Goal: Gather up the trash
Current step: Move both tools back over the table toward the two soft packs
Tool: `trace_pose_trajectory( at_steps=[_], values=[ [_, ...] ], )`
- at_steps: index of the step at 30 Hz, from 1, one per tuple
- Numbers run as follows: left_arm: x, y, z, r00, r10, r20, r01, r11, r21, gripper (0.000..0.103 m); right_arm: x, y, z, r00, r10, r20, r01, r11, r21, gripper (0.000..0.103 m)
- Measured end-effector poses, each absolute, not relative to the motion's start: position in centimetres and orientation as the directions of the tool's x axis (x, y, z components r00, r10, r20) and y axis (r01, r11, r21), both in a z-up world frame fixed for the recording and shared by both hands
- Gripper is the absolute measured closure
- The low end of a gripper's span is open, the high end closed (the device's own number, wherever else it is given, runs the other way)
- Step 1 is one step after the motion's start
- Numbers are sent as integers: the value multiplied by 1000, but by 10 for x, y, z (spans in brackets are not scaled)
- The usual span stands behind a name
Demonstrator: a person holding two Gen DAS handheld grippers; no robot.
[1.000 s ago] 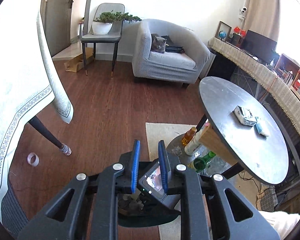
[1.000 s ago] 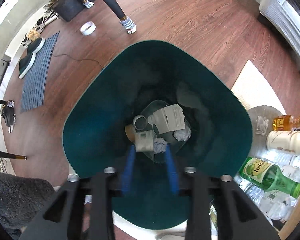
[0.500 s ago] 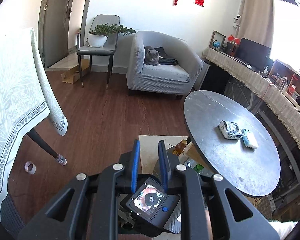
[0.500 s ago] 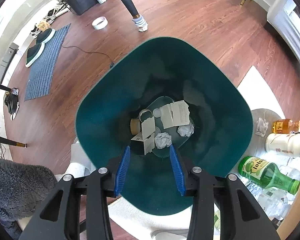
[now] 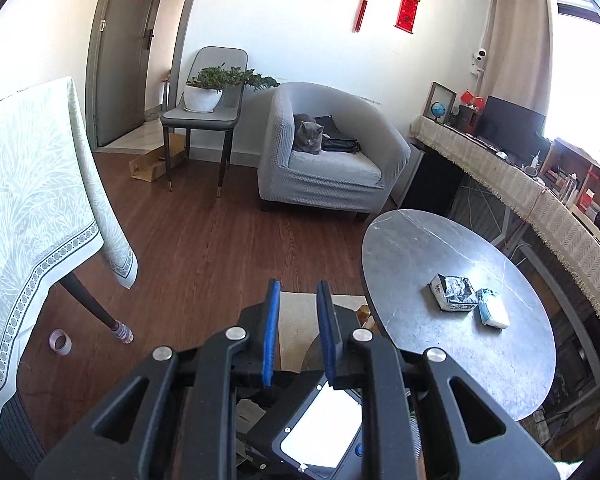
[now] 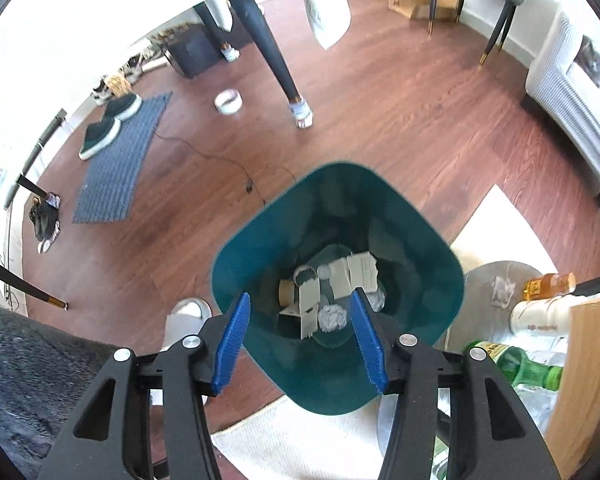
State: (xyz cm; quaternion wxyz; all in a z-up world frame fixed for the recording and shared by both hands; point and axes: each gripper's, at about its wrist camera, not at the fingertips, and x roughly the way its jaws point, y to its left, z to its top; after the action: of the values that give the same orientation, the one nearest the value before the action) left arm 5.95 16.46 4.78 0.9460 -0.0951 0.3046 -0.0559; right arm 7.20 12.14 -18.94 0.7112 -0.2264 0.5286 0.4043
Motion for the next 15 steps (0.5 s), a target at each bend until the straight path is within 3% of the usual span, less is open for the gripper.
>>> trace_pose_trajectory(
  at_steps=[5, 15],
  values=[
    [61, 163, 55, 825, -138, -548, 25, 978, -209, 76, 69, 109, -155, 179, 407, -896, -813, 575, 99, 50],
    [67, 155, 65, 845, -110, -524, -7, 977, -215, 71, 69, 67, -87, 330, 560, -760, -801, 592, 88, 49]
  ],
)
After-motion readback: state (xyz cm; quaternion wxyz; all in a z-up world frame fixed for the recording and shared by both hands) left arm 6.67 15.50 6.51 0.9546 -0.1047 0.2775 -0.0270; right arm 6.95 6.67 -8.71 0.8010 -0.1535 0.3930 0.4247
